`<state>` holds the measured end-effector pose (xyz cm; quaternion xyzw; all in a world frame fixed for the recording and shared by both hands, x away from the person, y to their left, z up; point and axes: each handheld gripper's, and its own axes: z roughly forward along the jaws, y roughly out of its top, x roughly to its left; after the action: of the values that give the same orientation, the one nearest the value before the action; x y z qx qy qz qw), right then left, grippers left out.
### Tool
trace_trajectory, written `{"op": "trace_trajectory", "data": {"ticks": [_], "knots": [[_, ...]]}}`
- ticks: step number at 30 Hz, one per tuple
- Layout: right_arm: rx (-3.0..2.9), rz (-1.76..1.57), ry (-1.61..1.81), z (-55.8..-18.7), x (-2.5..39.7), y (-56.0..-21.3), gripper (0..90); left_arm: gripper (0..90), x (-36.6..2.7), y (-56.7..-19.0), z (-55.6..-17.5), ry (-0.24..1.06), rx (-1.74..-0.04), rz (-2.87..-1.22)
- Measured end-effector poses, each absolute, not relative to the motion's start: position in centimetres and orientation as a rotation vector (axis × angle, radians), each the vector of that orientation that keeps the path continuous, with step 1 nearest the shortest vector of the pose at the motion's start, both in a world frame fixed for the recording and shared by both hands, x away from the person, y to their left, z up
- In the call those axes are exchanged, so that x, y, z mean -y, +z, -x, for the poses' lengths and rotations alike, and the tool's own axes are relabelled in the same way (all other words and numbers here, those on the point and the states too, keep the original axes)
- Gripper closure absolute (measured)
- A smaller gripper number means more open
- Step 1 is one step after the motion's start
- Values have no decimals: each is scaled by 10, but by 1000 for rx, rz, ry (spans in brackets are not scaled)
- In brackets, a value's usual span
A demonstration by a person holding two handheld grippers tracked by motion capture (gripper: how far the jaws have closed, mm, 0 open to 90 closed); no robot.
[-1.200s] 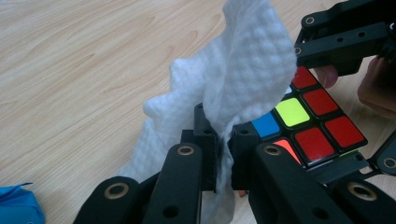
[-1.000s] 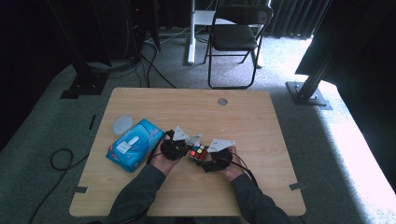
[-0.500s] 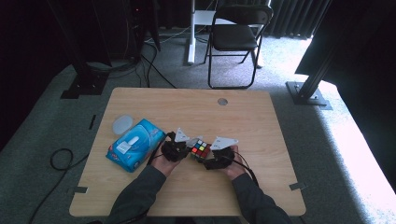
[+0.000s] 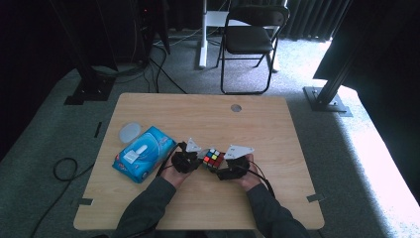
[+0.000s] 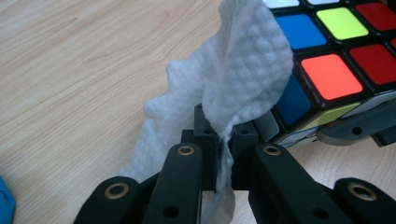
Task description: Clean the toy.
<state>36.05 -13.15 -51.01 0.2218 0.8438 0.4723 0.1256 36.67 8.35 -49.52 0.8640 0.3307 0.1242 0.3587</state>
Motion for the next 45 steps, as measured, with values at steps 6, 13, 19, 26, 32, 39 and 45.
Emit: {"op": "trace_trajectory", "data": {"ticks": [6,13,19,26,32,39,45], "knots": [[-2478,-632,1344,-361,131,-513,338,850,-87,-490,-365,318,-826,-2214],[-2498,-628,1330,-362,130,-518,338,851,-91,-482,-363,310,-801,-2171],[-2519,-622,1298,-363,127,-523,338,851,-94,-472,-360,293,-775,-2136],[-2480,-670,1290,-365,132,-521,338,851,-93,-470,-357,279,-758,-2142],[-2460,-695,1301,-366,136,-519,338,851,-95,-475,-358,262,-772,-2141],[-2461,-684,1310,-365,135,-518,338,851,-97,-480,-361,250,-790,-2142],[-2441,-680,1337,-364,136,-514,338,851,-96,-491,-363,224,-808,-2172]]}}
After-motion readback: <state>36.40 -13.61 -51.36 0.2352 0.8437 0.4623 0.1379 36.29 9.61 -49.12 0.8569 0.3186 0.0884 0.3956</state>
